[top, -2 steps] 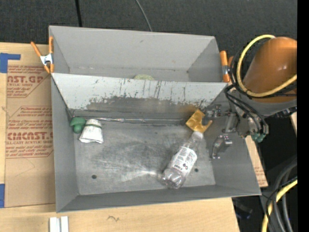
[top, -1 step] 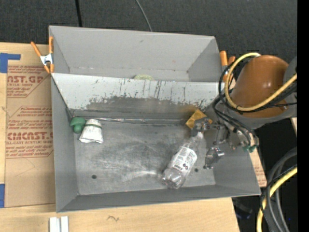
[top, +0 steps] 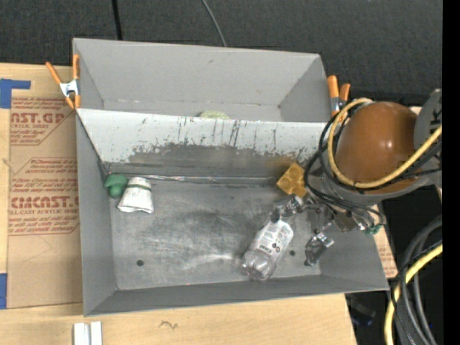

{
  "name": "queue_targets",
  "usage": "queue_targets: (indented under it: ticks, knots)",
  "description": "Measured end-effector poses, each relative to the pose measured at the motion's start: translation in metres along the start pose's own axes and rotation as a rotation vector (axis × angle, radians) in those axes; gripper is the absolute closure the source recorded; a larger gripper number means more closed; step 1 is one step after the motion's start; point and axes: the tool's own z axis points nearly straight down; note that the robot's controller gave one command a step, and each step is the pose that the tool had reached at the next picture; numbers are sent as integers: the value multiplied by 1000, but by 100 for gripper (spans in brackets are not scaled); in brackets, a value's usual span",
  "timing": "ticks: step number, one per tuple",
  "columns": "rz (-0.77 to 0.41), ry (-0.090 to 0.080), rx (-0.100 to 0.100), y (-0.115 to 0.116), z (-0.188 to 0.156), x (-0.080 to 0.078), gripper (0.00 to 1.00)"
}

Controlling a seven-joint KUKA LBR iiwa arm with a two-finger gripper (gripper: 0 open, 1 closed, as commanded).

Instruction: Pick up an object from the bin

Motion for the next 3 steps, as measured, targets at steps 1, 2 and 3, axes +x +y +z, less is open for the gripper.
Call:
queue_targets:
  ticks: [1, 2, 3]
  knots:
    - [-191, -1, 0, -6, 15, -15, 0]
    - [-453, -2, 2, -7, 69, -23, 0]
    - [-867, -6, 4, -12, 94, -32, 100]
